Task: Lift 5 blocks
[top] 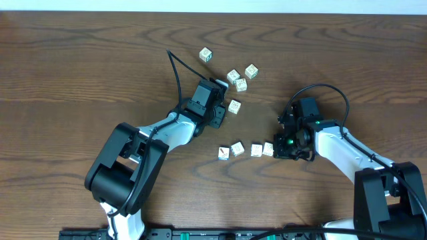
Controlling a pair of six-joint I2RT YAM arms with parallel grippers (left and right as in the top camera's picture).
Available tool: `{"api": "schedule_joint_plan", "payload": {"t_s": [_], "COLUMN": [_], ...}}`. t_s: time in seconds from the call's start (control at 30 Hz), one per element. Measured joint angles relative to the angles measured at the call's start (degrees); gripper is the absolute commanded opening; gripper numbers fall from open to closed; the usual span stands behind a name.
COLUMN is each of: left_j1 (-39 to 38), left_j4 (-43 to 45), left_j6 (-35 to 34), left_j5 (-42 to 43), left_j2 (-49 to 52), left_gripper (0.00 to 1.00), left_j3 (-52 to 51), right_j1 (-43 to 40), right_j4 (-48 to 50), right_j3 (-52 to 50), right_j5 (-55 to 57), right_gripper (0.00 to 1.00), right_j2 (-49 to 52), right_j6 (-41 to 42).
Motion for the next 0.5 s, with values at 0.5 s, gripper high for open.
{"api": "schedule_joint_plan", "payload": {"t_s": [0.5], "left_j1": [0.0], "left_j4": [0.33], "left_j6": [-0.04], "left_j5": [0.04], "left_j2": [0.0], "left_gripper": [0.09], "left_j3": [0.0], "right_j1": [0.33], "right_j4": [1.44], "right_j3": [0.04], "right_j5": [-0.66], "right_gripper": [0.01], "right_j2": [0.09], "right_j6": [-5.53]}}
